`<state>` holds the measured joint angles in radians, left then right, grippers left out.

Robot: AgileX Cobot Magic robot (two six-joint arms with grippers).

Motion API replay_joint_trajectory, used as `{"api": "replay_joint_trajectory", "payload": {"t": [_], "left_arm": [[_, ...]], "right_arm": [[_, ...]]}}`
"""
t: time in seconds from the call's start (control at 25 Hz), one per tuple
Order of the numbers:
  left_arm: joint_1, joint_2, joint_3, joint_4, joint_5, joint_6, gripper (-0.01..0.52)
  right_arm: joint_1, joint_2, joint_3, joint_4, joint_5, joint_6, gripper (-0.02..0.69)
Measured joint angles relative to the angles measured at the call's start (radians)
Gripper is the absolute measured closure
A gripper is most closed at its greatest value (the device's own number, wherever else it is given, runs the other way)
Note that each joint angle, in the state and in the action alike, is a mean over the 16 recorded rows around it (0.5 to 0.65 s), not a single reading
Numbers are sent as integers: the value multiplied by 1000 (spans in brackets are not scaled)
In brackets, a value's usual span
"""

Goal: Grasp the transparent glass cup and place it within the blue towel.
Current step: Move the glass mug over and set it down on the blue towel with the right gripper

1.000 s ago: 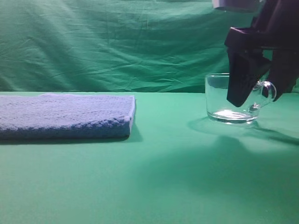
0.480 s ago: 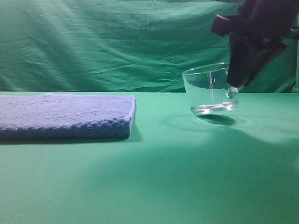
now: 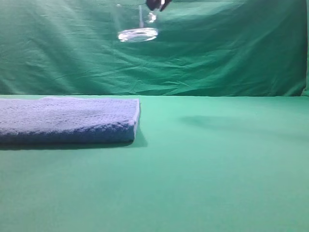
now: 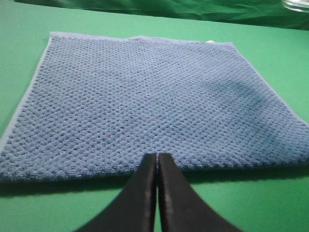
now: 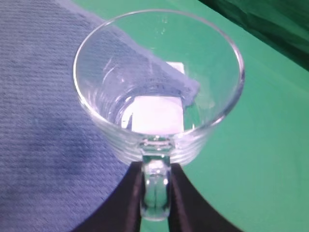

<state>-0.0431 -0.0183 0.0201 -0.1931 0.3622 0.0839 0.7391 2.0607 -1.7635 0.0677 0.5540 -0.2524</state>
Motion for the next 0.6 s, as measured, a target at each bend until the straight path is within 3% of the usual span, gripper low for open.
{"api": "replay_joint_trajectory", "payload": {"t": [0.28,0.6], "left_arm": [[0,0,0,0,0,0,514],[0,0,0,0,0,0,514]], "right_arm": [[59,151,-72,3,-65,-27,533],[75,172,-84,11,-40,-27,334]]}}
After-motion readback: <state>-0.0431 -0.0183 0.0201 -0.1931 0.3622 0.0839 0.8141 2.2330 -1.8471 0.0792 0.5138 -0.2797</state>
